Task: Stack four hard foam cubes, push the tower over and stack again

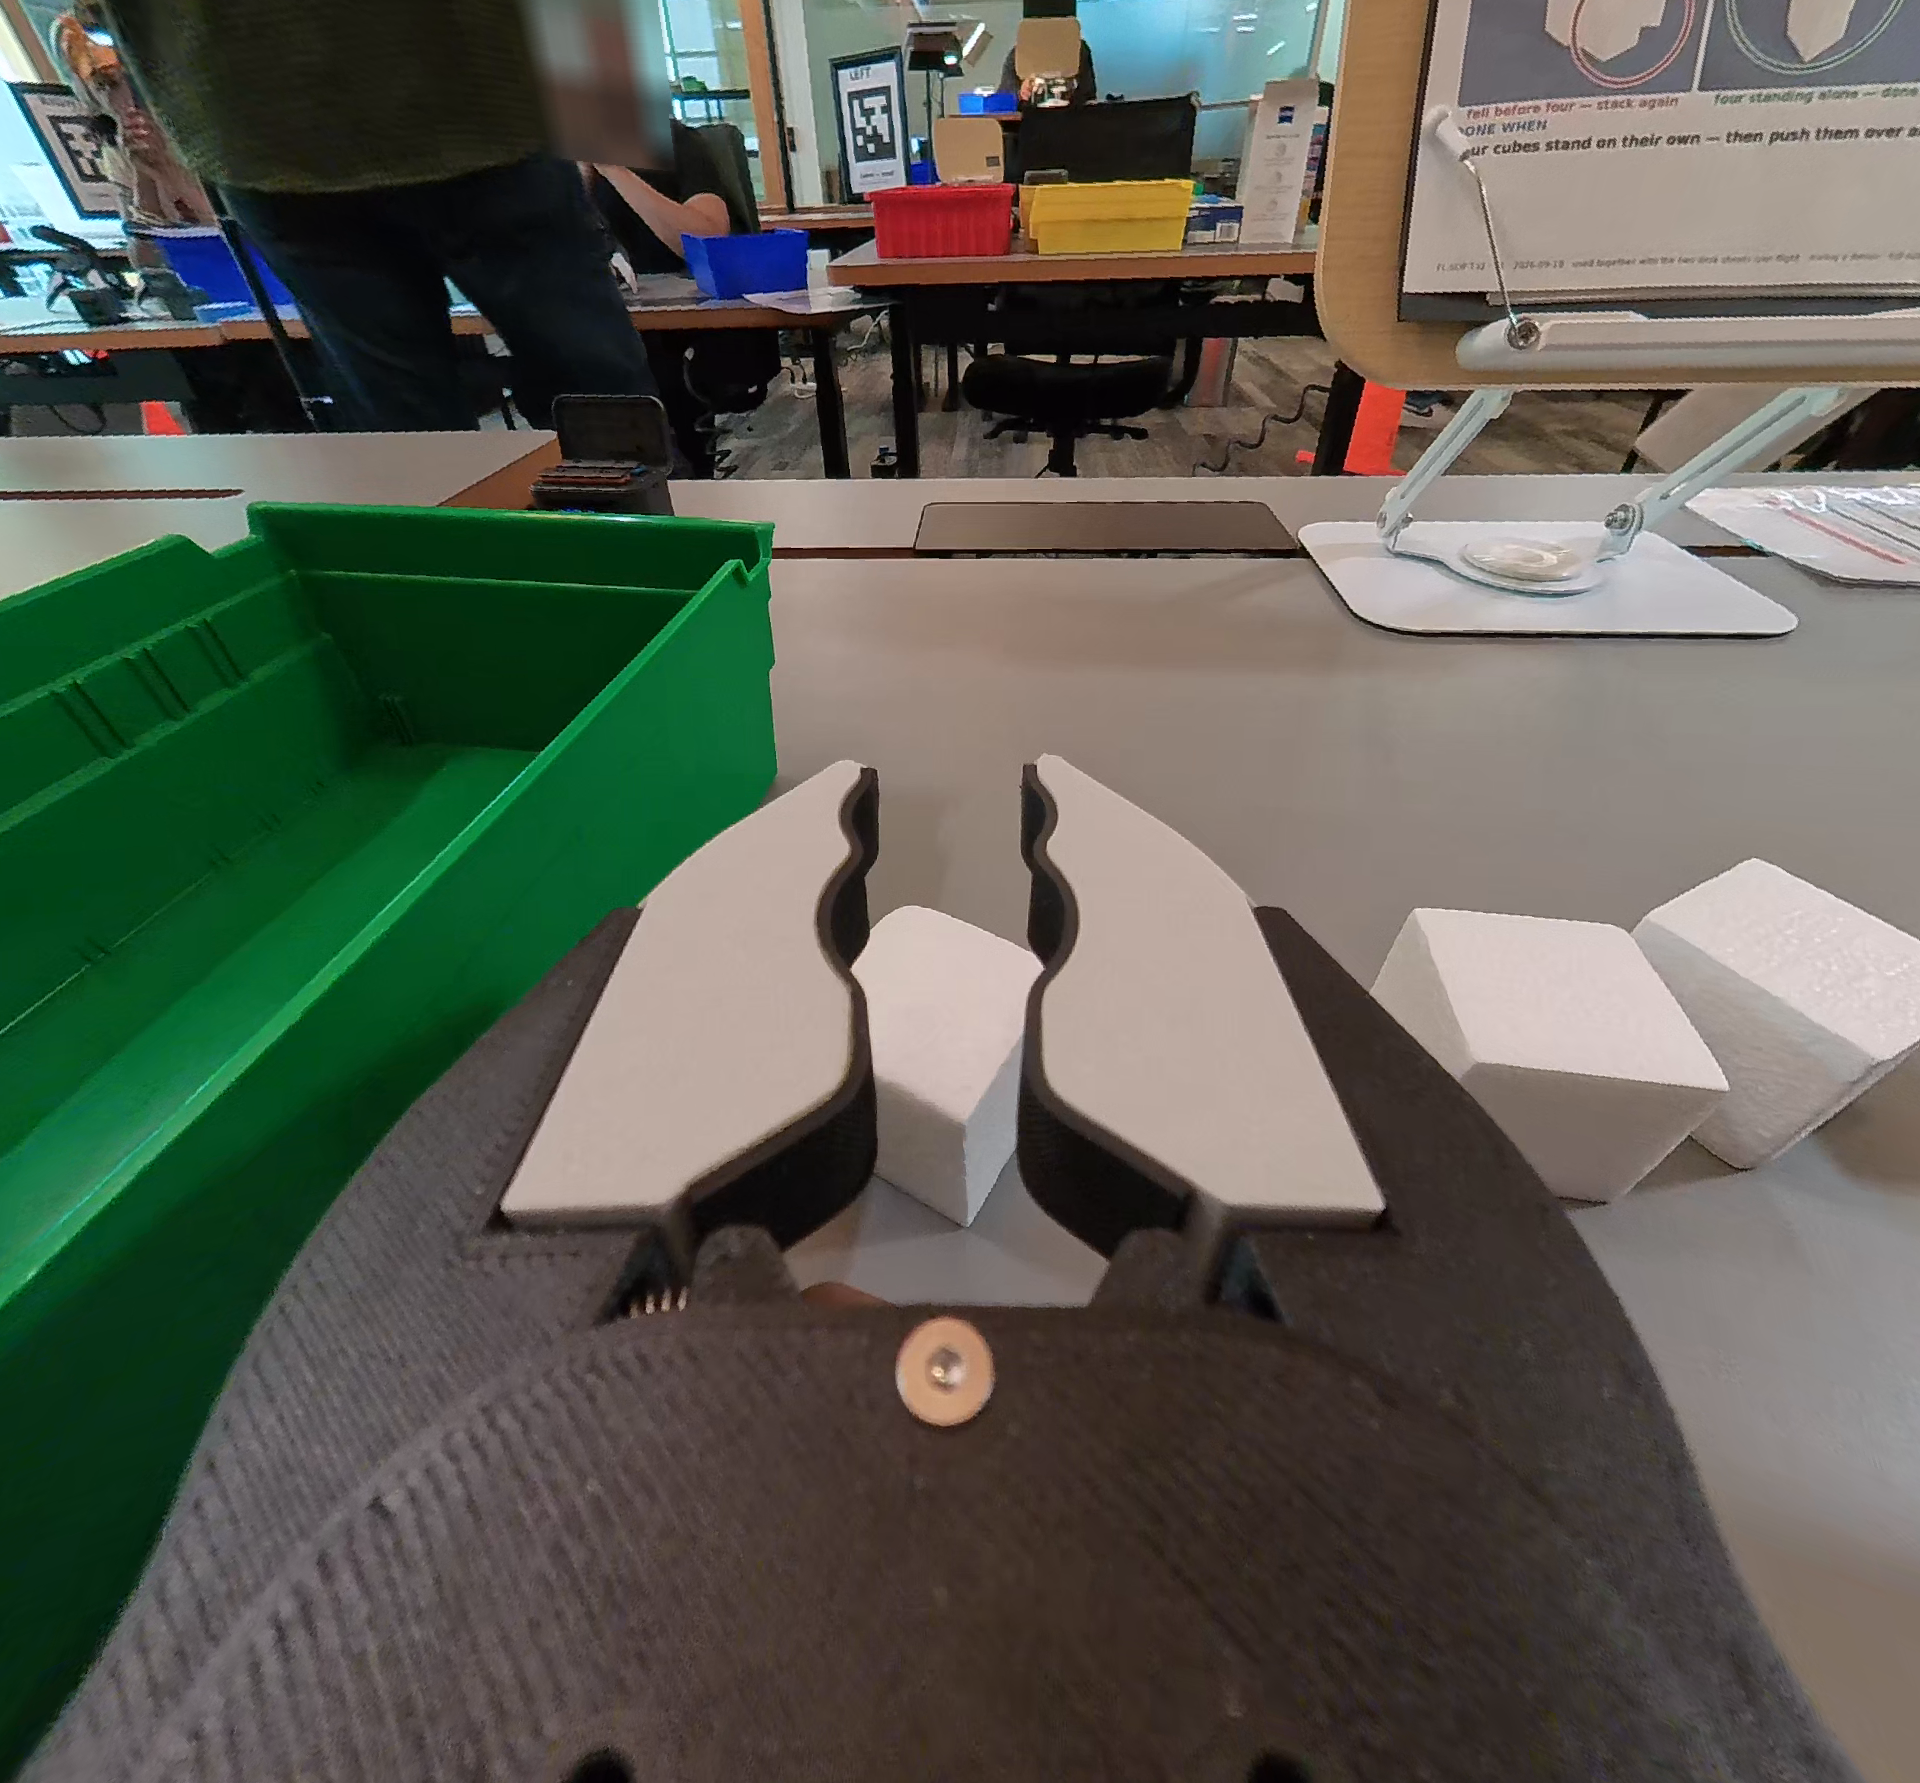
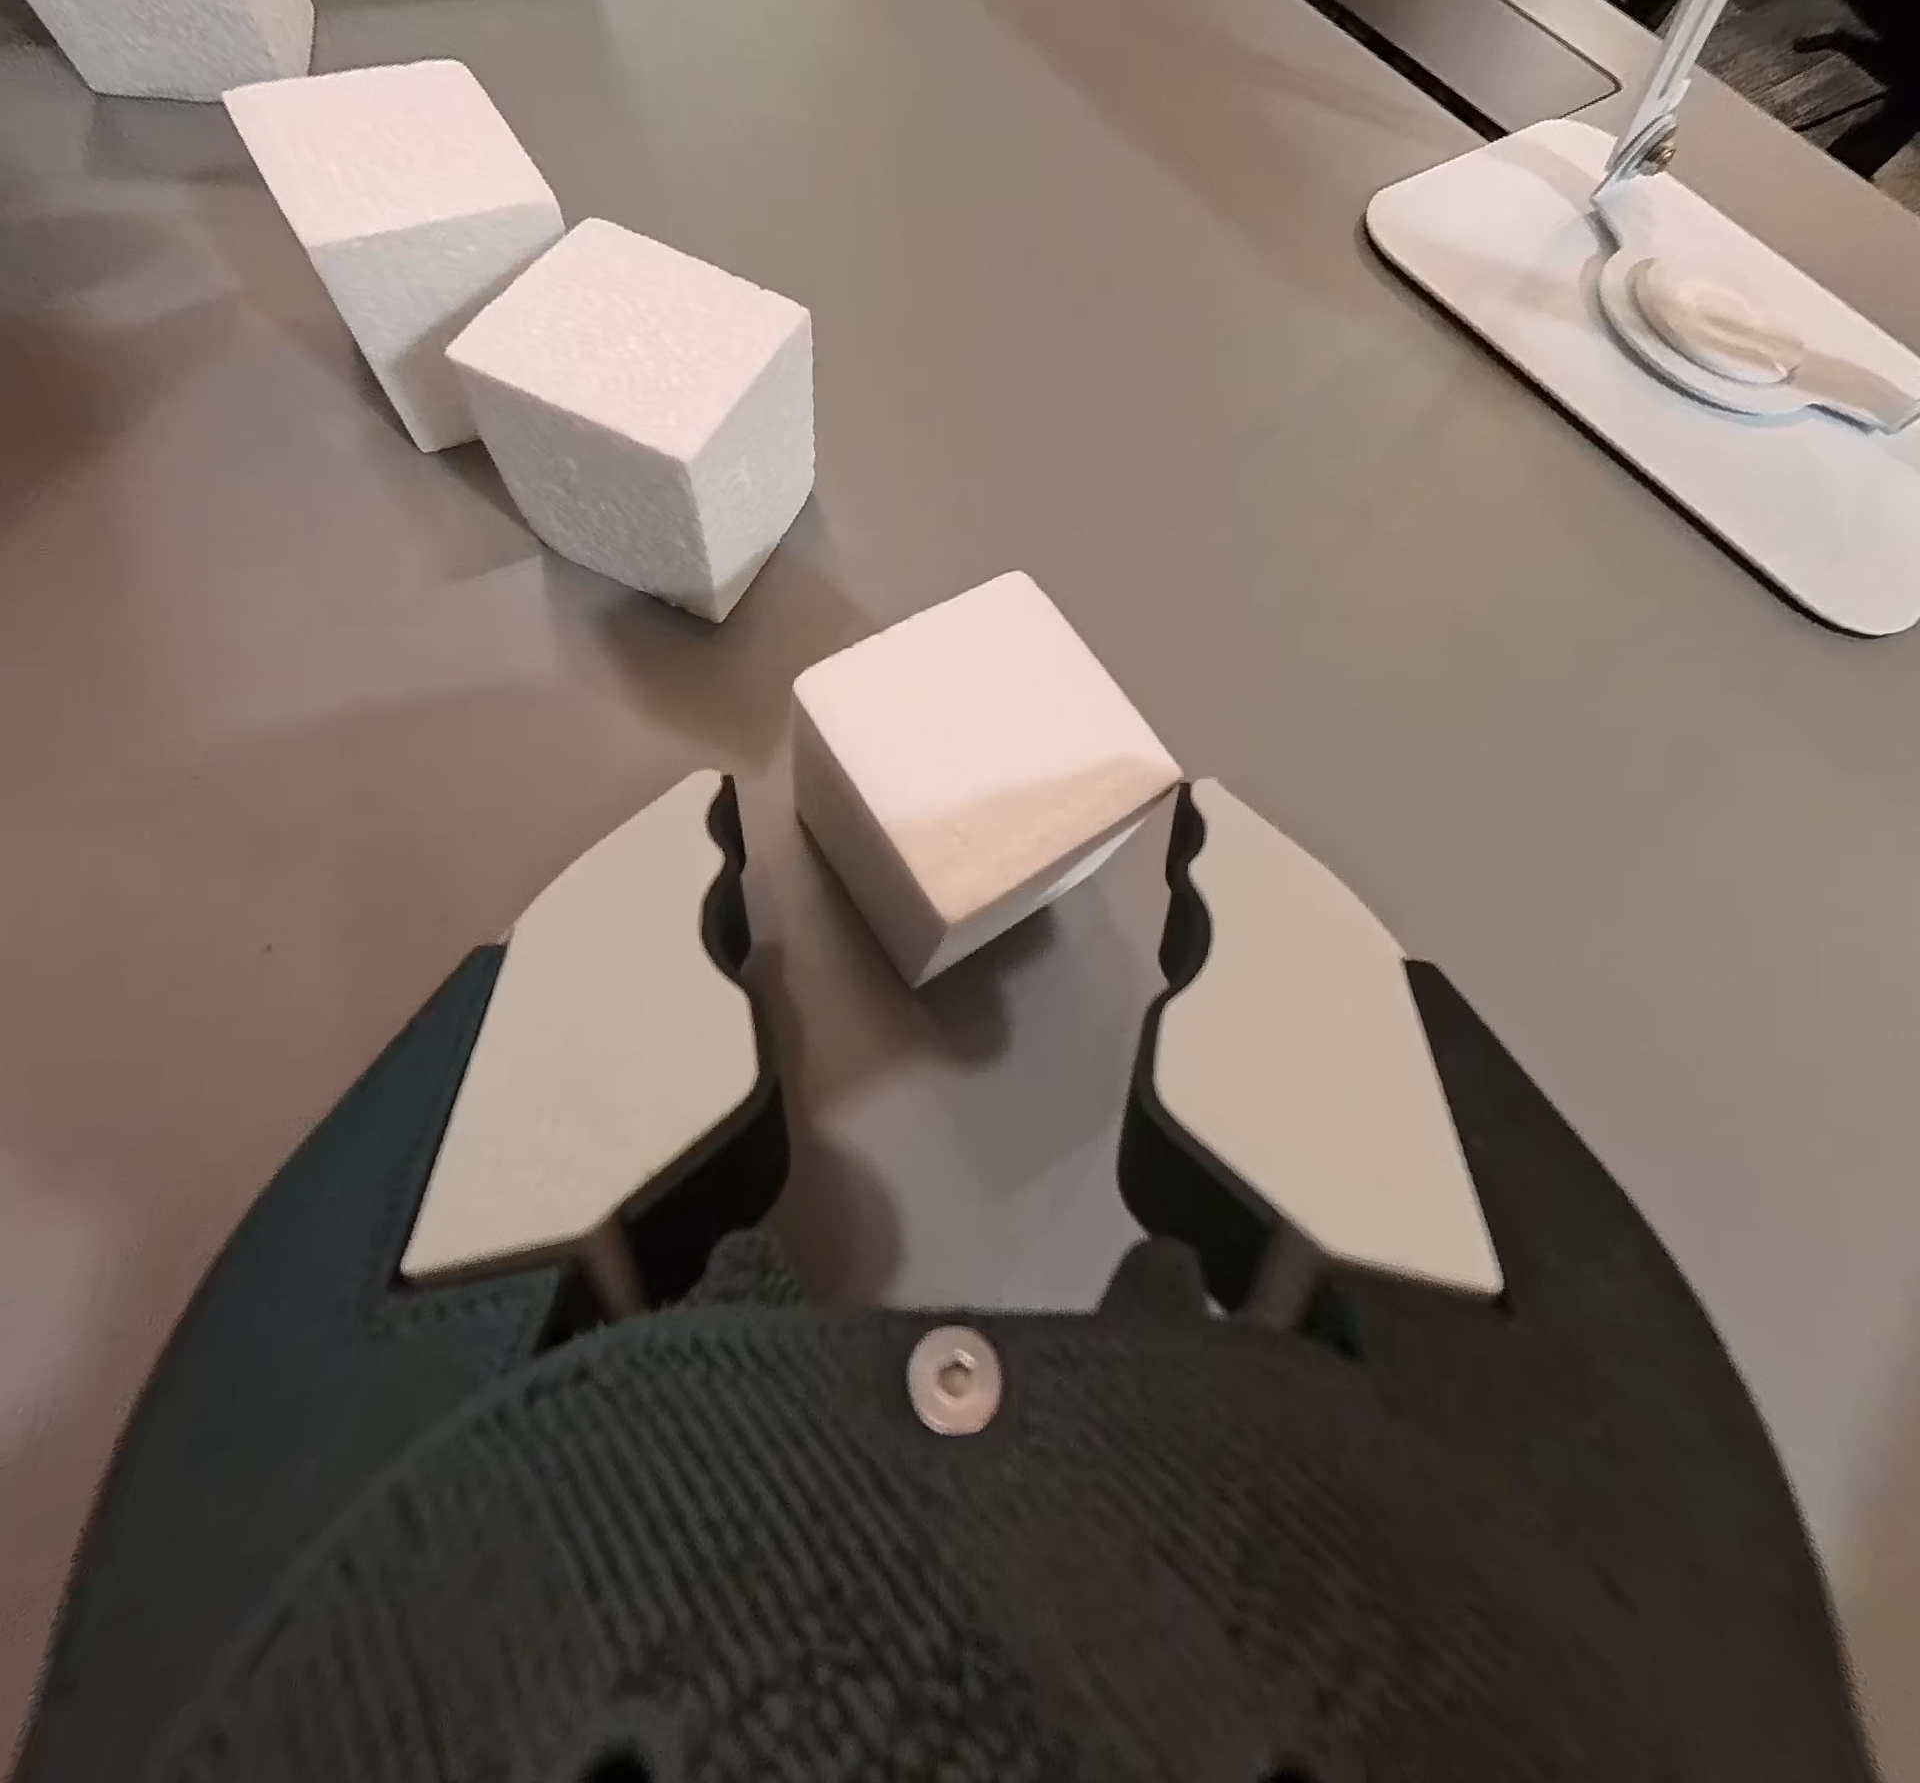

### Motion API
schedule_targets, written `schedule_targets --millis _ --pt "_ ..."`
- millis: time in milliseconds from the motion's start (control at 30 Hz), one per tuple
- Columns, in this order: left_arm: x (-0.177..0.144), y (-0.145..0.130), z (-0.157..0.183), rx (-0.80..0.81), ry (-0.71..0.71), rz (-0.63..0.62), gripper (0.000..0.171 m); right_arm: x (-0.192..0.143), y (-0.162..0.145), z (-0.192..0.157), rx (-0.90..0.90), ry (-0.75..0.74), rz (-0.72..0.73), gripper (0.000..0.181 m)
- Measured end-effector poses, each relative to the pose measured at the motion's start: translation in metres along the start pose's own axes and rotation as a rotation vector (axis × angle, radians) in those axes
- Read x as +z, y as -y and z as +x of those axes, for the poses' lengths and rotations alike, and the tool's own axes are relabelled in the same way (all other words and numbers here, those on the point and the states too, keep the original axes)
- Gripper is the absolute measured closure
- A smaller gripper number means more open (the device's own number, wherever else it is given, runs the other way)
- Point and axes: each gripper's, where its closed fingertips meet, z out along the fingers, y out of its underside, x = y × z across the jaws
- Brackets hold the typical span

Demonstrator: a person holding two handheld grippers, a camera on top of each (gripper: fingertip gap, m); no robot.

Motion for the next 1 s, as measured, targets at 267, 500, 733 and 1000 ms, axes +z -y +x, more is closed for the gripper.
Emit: schedule_targets --millis 267,500,733,1000 --pt "0.0 0.0 0.0 0.0 -0.001 0.0 0.145 0.0 0.0 0.005 0.006 -0.023 0.003 0.101" --pt "0.0 0.0 0.0 0.0 -0.001 0.0 0.145 0.001 -0.001 0.006 0.0 -0.036 -0.007 0.105" --pt "0.0 0.0 0.0 0.0 -0.001 -0.001 0.145 -0.001 -0.002 0.01 0.001 -0.043 -0.001 0.114" --pt "0.0 0.0 0.0 -0.001 -0.001 -0.002 0.145 -0.002 -0.004 0.011 0.016 -0.037 -0.009 0.115"
